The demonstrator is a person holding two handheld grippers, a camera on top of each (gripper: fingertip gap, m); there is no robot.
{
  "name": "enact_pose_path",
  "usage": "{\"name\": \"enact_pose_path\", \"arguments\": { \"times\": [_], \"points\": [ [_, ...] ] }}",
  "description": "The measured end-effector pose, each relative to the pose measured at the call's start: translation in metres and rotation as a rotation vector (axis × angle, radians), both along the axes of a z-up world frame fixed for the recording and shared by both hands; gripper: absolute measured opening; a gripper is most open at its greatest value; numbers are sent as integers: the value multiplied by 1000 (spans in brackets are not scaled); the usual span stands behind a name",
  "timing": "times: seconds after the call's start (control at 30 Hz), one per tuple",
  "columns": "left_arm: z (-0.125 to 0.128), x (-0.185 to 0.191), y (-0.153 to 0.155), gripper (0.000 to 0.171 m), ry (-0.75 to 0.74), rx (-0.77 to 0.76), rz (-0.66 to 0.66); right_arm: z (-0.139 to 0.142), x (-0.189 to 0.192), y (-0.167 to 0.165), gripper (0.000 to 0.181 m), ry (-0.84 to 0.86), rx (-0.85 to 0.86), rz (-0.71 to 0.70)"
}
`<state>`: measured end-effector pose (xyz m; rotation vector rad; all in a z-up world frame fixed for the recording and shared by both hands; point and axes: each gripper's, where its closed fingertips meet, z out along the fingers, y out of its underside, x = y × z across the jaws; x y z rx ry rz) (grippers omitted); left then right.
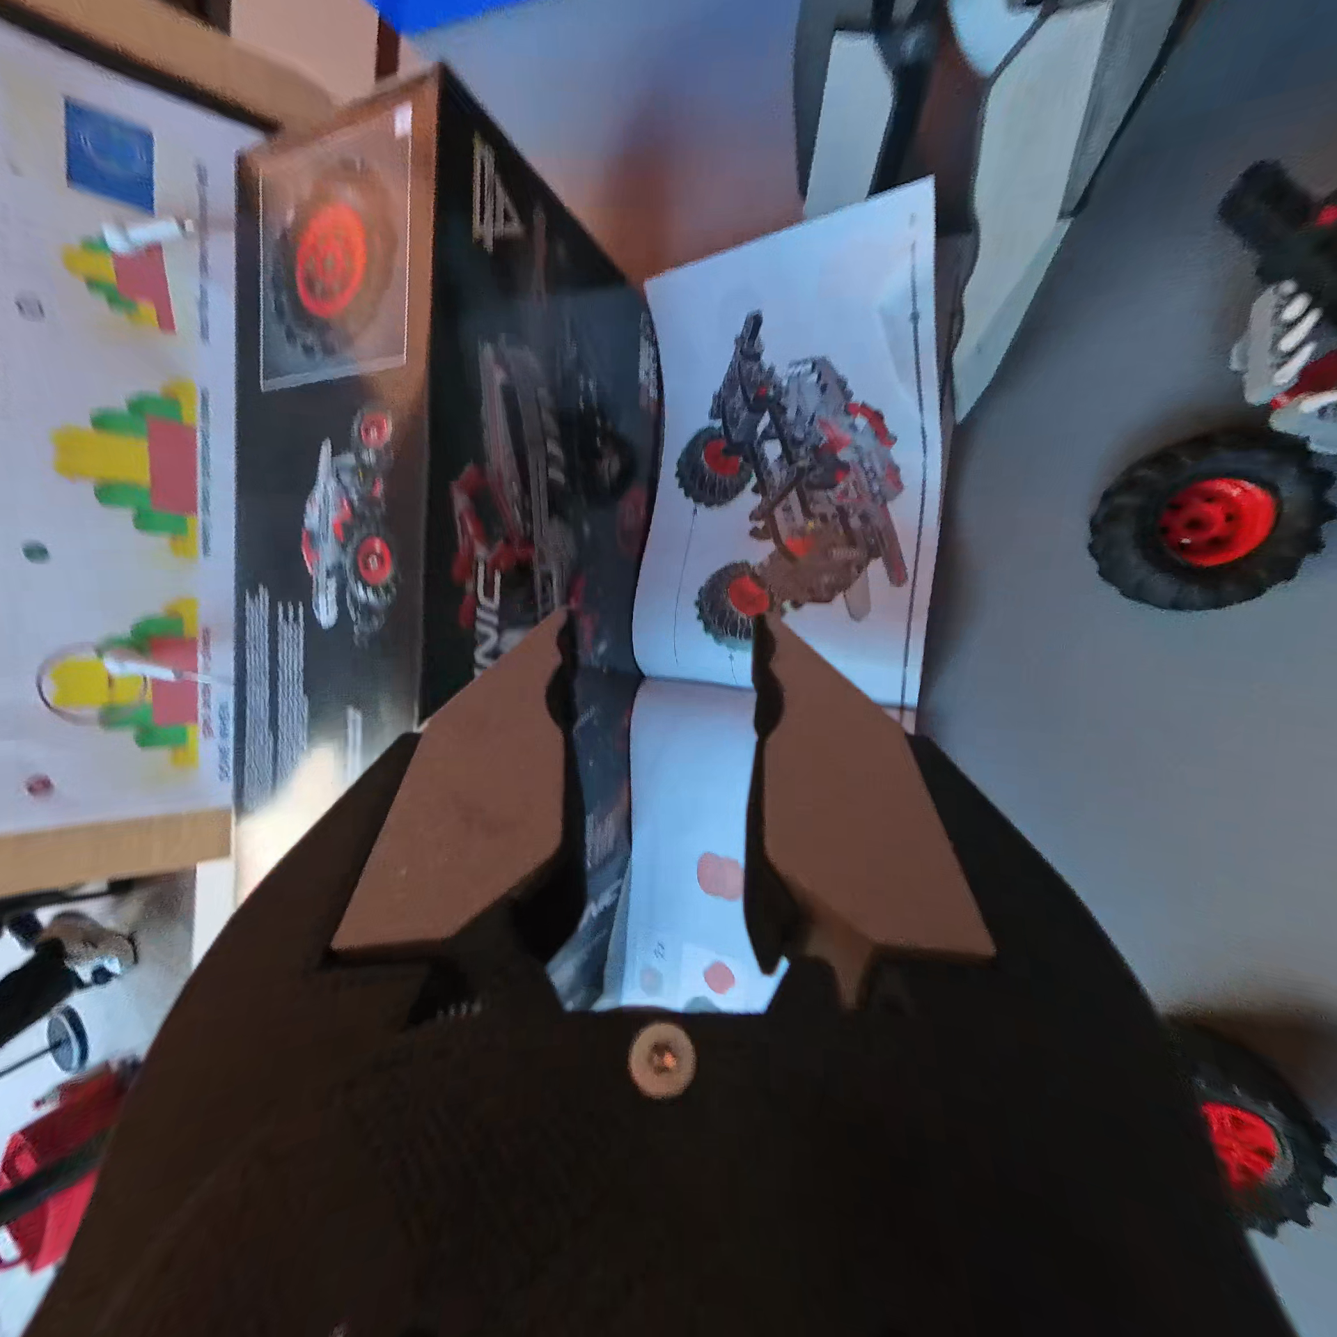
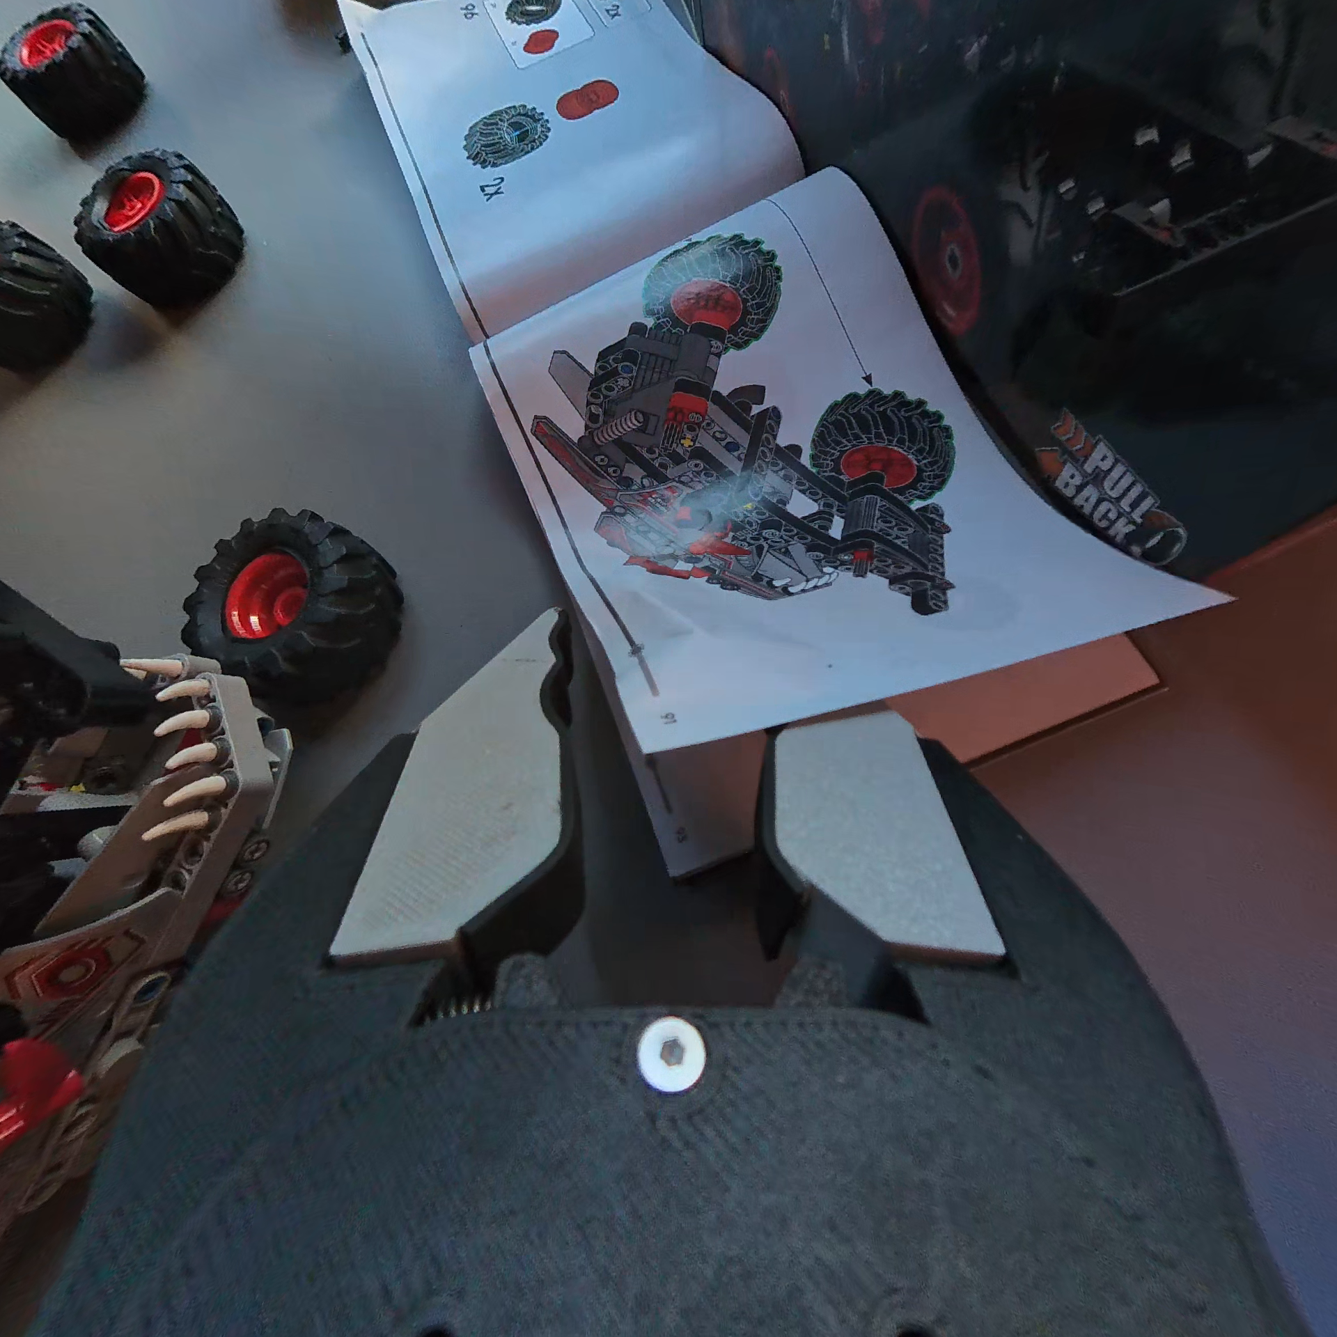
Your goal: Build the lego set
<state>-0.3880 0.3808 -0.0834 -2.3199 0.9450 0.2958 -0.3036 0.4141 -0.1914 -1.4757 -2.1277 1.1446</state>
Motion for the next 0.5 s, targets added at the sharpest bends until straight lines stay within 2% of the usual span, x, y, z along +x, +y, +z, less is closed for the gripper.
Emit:
{"name": "enact_pose_path", "arguments": {
  "times": [0.1, 0.23, 0.3, 0.37, 0.43, 0.5],
  "points": [
    [-7, -3, -15, 46, -48, -13, 49, 2, 0, 0, 42, 14, 0, -1],
    [-13, -11, -38, 47, -88, -6, 121, 11, -2, 1, 12, 79, 12, -14],
    [-14, -22, -53, 46, -95, 7, 180, 18, -4, -3, 5, 120, -1, -11],
    [-13, -31, -71, 45, -141, 18, 237, 21, -6, -8, 5, 133, -23, -1],
    [-12, -37, -86, 43, -214, 30, 290, 8, -7, -5, 20, 40, -9, -12],
    [-13, -37, -96, 43, -295, 29, 327, 0, -8, -4, 23, -18, -9, -16]
  ]
}}
